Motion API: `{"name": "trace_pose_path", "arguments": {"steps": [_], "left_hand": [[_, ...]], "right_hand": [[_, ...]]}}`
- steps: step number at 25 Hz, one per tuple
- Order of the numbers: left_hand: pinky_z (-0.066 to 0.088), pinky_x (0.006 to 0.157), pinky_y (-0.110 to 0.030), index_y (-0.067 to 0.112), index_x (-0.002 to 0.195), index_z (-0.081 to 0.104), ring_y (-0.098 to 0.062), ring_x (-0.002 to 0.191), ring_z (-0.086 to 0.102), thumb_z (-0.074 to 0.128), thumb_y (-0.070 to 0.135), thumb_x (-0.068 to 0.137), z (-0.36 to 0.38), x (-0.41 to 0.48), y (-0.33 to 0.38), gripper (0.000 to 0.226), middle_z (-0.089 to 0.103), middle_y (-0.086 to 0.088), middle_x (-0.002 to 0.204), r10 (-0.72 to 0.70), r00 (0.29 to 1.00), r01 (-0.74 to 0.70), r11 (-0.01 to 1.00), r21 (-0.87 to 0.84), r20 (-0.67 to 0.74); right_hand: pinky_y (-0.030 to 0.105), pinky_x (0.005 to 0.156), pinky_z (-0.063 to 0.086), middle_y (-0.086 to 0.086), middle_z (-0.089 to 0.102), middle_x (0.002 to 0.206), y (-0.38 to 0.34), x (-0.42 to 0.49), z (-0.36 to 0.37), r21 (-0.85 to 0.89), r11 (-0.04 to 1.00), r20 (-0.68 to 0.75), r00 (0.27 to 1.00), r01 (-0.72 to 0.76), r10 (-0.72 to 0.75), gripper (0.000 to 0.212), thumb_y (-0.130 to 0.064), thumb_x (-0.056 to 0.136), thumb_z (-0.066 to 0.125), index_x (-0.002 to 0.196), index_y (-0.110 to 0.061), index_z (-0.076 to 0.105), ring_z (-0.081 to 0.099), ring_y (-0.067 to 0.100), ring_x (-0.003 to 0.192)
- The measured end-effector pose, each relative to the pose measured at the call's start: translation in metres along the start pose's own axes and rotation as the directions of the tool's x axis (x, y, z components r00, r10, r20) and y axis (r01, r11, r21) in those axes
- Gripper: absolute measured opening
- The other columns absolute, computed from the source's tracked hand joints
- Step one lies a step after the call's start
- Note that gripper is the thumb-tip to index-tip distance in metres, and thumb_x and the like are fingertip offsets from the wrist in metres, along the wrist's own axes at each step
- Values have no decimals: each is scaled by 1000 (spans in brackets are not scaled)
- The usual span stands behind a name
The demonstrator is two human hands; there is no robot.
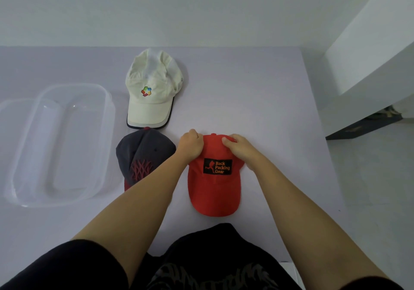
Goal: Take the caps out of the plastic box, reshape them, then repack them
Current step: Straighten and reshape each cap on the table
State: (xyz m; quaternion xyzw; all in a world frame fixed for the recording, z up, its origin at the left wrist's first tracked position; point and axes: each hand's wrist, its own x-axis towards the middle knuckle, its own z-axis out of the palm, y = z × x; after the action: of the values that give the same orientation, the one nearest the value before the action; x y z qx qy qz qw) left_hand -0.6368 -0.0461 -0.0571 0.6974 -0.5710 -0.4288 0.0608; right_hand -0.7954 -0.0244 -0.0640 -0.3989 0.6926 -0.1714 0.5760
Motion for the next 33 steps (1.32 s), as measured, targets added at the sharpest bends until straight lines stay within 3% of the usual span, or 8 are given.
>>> {"name": "trace_pose_path", "arguments": {"steps": [3,8,10,13,20,24,28,33], "left_hand": [[34,70,-35,2,95,42,-26,82,45,26,14,97,-1,0,-5,20,49,-15,94,-1,1000,2,1000,9,-30],[37,78,-35,-6,109,52,-35,98,53,29,9,96,-33,8,1,30,58,-24,113,67,993,-64,997,32,-95],[39,89,-36,0,108,57,-32,104,55,30,11,97,-55,12,3,32,61,-19,113,118,988,-118,993,7,-104],[36,79,-29,18,78,50,-21,87,48,31,14,95,-86,14,2,26,55,-11,93,153,977,-161,986,-42,-146],[36,99,-32,8,132,51,-34,123,47,29,11,97,-141,25,-30,42,52,-18,136,140,959,-107,984,144,-246],[36,96,-37,-4,130,46,-39,119,47,28,7,97,-153,36,-54,39,50,-24,133,9,987,31,969,246,-162],[39,83,-33,-5,122,46,-35,108,51,28,7,95,-156,52,-72,34,52,-25,125,-112,984,138,969,205,-136],[34,102,-40,6,142,30,-37,130,36,27,3,93,-156,58,-74,49,35,-20,145,-126,990,125,992,-18,-58]], "right_hand": [[30,82,48,2,60,110,2,-2,4,43,999,8,1000,-6,5,28,-41,92,51,108,-19,55,58,20,101],[38,105,33,2,46,137,-7,-4,-17,-97,994,-29,998,45,-48,65,-66,89,28,132,-18,43,43,20,126],[35,102,33,1,46,137,-18,-4,-27,-111,989,-39,994,100,-105,64,-61,92,25,134,-17,42,43,18,125],[25,91,35,-2,52,127,-46,-4,-22,-192,957,-36,973,217,-228,40,-40,98,36,128,-17,50,48,13,115],[25,96,40,10,59,126,-100,20,47,-409,755,115,850,512,-514,29,-11,94,45,119,-9,60,55,21,116],[30,99,35,15,48,131,-119,45,88,-536,673,231,856,509,-463,38,-12,91,50,129,-10,50,49,27,119],[38,86,46,19,50,125,-134,64,119,-582,716,298,921,385,-253,79,-5,82,60,146,-11,14,53,34,109],[40,80,50,17,53,111,-141,74,128,-549,773,243,946,317,-215,97,2,77,60,149,-16,-2,55,30,96]]}}
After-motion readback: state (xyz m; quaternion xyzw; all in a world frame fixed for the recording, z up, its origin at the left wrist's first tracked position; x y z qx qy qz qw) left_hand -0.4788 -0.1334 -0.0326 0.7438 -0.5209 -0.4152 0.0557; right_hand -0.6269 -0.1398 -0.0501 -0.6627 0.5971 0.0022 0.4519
